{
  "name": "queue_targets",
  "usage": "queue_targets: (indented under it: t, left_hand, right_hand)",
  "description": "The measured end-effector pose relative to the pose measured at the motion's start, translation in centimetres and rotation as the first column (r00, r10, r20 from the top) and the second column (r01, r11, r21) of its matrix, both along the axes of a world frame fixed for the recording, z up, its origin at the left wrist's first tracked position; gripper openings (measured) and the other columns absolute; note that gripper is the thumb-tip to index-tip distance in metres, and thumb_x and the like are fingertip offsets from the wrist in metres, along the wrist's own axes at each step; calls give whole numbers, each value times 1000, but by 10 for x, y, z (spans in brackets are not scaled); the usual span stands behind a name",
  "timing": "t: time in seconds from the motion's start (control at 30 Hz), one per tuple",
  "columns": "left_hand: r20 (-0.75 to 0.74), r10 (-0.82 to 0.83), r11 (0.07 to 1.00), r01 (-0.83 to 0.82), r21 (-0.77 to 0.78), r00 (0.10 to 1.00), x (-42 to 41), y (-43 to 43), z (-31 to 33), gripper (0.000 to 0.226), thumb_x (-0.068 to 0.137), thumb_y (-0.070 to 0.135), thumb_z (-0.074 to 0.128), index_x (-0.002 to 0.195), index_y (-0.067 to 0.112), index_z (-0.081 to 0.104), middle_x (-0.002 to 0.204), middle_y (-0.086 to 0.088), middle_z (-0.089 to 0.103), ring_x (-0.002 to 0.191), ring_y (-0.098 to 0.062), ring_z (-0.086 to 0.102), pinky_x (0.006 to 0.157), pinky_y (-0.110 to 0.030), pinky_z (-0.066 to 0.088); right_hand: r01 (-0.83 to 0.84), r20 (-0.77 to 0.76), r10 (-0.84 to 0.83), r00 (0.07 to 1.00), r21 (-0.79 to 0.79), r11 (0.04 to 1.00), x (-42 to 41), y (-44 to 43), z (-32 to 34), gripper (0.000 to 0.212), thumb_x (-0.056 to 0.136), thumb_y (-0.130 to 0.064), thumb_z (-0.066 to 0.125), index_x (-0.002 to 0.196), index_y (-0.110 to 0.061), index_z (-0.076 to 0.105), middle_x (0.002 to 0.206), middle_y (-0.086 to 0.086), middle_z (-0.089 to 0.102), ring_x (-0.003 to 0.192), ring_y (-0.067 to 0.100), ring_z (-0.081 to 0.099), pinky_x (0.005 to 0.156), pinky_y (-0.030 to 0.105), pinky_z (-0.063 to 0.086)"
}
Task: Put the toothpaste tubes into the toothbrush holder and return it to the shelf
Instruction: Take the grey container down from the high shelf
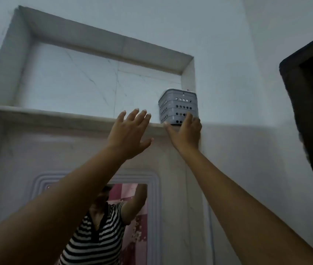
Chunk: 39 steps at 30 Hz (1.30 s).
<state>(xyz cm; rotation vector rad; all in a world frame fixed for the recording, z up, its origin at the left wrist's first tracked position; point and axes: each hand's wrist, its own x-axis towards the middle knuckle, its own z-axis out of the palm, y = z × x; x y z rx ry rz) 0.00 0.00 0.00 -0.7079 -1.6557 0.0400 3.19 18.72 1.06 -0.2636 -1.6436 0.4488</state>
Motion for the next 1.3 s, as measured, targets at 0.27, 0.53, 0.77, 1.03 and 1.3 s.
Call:
queue_targets:
  t: [0.27, 0.53, 0.77, 1.03, 1.3]
  left_hand:
    - [-13, -9, 1000, 9, -10, 1000, -36, 5, -4, 76, 93, 55, 39, 155, 15, 18, 162, -6, 26, 149, -26, 25, 122, -49, 19]
    - [43, -154, 988, 152, 38, 987, -39, 7, -8, 72, 92, 50, 43, 154, 18, 23, 160, -3, 31, 148, -24, 26, 124, -48, 13]
    - [405, -586, 810, 512, 285, 702, -1, -6, 5, 62, 98, 53, 37, 152, 24, 30, 155, -5, 42, 142, -24, 38, 116, -42, 29]
    - [330, -940, 215, 592, 777, -91, 45, -28, -59, 37, 85, 72, 43, 103, 50, 67, 104, 15, 76, 103, -16, 70, 78, -34, 56]
    - [176, -983, 133, 447, 884, -55, 60, -60, -286, 18, 96, 37, 52, 110, 41, 63, 107, 30, 70, 102, 16, 62, 78, 1, 46]
  right_hand:
    - [42, -16, -45, 999, -147, 988, -10, -4, 43, 120, 75, -67, 78, 161, -11, 16, 152, 22, 39, 137, 41, 43, 112, 52, 38]
    - [-113, -61, 102, 993, -220, 969, 2, -10, 59, 122, 72, -64, 79, 162, -27, 5, 152, 19, 35, 139, 40, 41, 112, 63, 39]
    - [-370, -266, 328, 906, -126, 920, 53, -29, 32, 110, 72, -45, 87, 155, -27, 16, 144, 13, 36, 137, 34, 40, 109, 54, 48]
    - [-725, -167, 706, 688, -126, 677, 105, -69, -83, 145, 64, -24, 100, 159, -49, -7, 162, 2, 33, 142, 30, 49, 104, 62, 54]
    - [-832, -98, 840, 534, -240, 501, 90, -110, -326, 89, 55, -24, 96, 118, -26, 33, 113, -35, 63, 105, -5, 70, 83, 22, 62]
